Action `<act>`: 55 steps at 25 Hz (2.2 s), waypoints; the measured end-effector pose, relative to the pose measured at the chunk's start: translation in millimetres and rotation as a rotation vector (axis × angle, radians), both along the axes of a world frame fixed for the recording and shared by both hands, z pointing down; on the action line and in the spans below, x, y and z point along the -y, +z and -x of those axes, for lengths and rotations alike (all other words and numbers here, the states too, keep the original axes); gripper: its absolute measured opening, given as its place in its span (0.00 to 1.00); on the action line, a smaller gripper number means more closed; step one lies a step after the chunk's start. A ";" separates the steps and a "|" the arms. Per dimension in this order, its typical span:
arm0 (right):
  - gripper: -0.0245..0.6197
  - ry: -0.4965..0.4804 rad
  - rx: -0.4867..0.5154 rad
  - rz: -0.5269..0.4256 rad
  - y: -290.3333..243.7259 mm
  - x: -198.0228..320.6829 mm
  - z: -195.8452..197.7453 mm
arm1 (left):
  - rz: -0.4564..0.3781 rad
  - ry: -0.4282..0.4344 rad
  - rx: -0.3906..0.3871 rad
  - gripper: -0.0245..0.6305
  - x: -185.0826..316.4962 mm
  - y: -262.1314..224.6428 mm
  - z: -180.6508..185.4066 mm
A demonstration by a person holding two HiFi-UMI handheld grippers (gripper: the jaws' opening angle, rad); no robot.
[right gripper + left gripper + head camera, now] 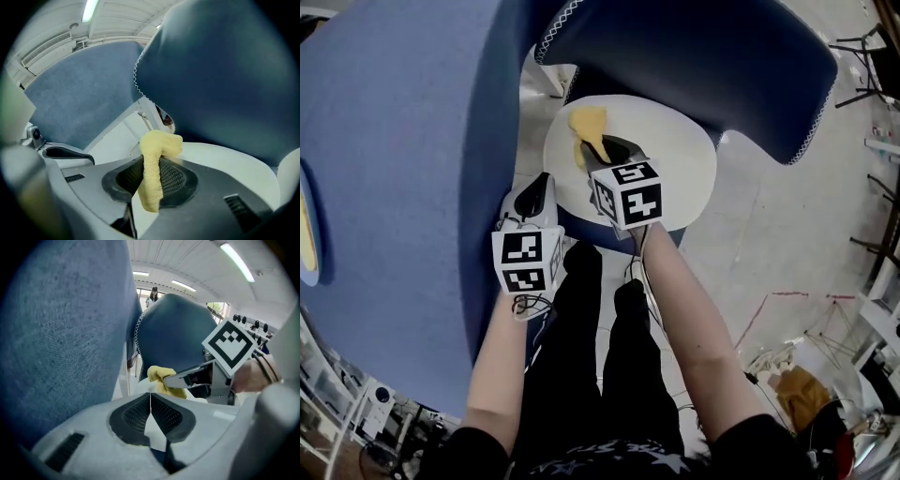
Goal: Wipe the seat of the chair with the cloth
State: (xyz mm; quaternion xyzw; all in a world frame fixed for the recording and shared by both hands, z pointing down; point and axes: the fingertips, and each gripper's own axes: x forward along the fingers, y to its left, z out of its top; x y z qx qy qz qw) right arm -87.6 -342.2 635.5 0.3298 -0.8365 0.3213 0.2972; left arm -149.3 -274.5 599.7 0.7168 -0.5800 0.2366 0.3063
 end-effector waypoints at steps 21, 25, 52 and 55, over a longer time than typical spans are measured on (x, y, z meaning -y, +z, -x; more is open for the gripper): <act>0.17 0.089 -0.058 0.085 58.6 41.6 -45.5 | 0.059 0.019 -0.007 0.07 12.5 23.3 -11.9; 0.17 0.164 -0.058 0.085 53.1 48.5 -81.7 | 0.070 0.058 0.001 0.07 17.0 21.2 -28.2; 0.17 0.440 -0.143 0.133 51.7 -2.1 -278.5 | 0.049 0.291 0.036 0.07 8.6 13.0 -136.3; 0.17 0.470 -0.168 0.147 53.7 -16.1 -295.3 | 0.044 0.310 0.044 0.07 -0.8 11.8 -146.1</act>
